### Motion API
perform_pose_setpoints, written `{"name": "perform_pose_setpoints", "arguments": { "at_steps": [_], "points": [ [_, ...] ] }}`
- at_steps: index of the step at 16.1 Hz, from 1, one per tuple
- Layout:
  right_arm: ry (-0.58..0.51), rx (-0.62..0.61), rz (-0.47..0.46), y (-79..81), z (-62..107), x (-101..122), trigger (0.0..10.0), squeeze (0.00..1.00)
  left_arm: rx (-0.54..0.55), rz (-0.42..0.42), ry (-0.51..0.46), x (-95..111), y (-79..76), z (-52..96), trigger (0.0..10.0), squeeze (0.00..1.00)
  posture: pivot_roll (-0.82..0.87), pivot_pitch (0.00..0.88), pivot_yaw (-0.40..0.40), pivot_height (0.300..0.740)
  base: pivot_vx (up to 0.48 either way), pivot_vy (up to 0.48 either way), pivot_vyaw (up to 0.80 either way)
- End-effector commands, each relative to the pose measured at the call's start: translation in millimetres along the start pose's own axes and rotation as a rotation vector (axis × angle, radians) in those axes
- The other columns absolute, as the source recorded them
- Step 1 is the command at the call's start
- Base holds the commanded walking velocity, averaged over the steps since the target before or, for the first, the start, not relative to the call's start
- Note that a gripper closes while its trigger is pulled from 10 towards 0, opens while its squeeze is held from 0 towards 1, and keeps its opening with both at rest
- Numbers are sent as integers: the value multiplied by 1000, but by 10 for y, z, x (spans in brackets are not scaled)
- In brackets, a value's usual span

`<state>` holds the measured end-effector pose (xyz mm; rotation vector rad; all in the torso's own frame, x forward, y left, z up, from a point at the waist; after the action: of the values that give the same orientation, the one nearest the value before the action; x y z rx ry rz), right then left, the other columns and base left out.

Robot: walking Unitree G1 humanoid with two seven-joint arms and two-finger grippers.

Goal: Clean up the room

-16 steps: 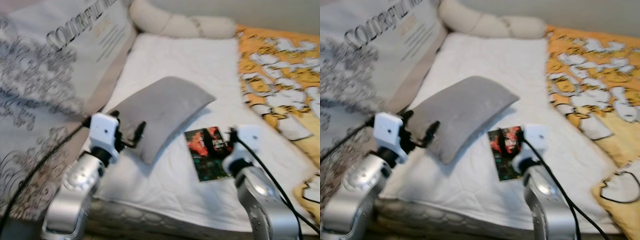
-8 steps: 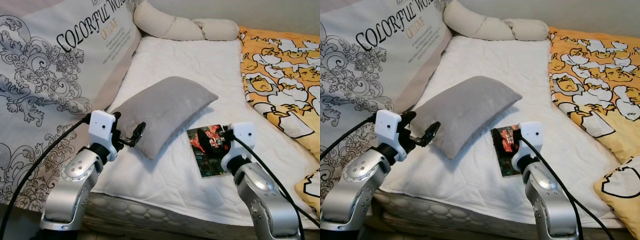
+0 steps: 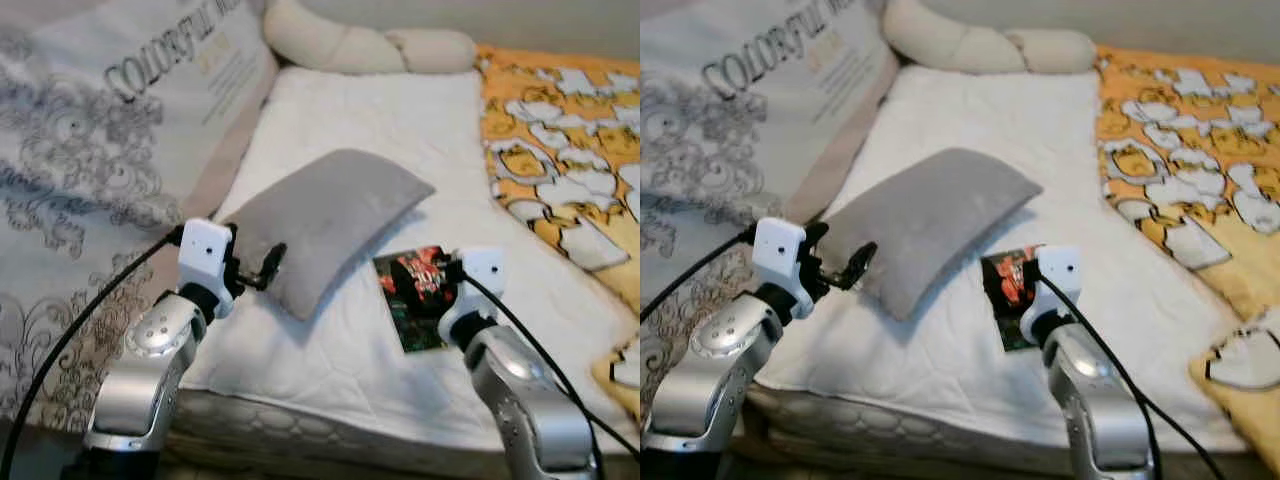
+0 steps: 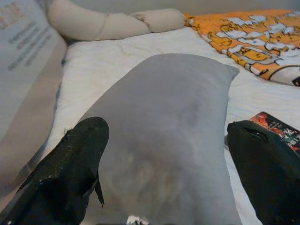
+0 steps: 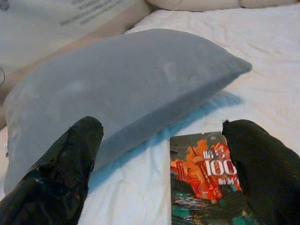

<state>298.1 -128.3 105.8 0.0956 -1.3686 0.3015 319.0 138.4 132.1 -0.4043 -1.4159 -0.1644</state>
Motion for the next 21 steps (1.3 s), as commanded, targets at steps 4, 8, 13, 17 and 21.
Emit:
{"name": "perform_pose_setpoints", "arguments": {
  "at_steps": [4, 8, 13, 17, 21],
  "points": [
    [7, -7, -25, 4, 19, -70, 10000, 0, 24, -83, -88, 156, -47, 46, 10000, 0, -15, 0, 22, 740, 0, 84, -547],
    [-5, 3, -18, 26, 8, -63, 10000, 0, 49, -33, -102, 127, -86, 84, 10000, 0, 4, 0, 12, 740, 0, -360, 0],
    [0, 39, 33, -3, -72, -86, 10000, 0, 70, 5, -32, 48, 49, 55, 10000, 1000, 19, 4, 6, 740, 0, 0, 0],
    [-5, 28, 19, -117, -77, -92, 10000, 0, 78, 18, -32, 37, 28, 86, 10000, 1000, 15, 11, 7, 740, 0, 0, 0],
    [-15, 27, 17, -115, -46, -104, 10000, 0, 77, -26, -33, -4, -5, 115, 10000, 675, 13, 13, 7, 740, 0, 0, 0]
  ]
}}
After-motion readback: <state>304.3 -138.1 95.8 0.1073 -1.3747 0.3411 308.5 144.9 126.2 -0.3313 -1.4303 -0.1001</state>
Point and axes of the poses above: a point about 5 cm out from each wrist's last joint towards the gripper, its own z axis pointing back from the gripper into the wrist, its own x axis along the axis of the wrist's last joint, y = z × x, the point moved 5 cm from there along -z, pointing out of the wrist towards the gripper, and after that the axes turned 14 degrees about z, right-handed, at the moved point
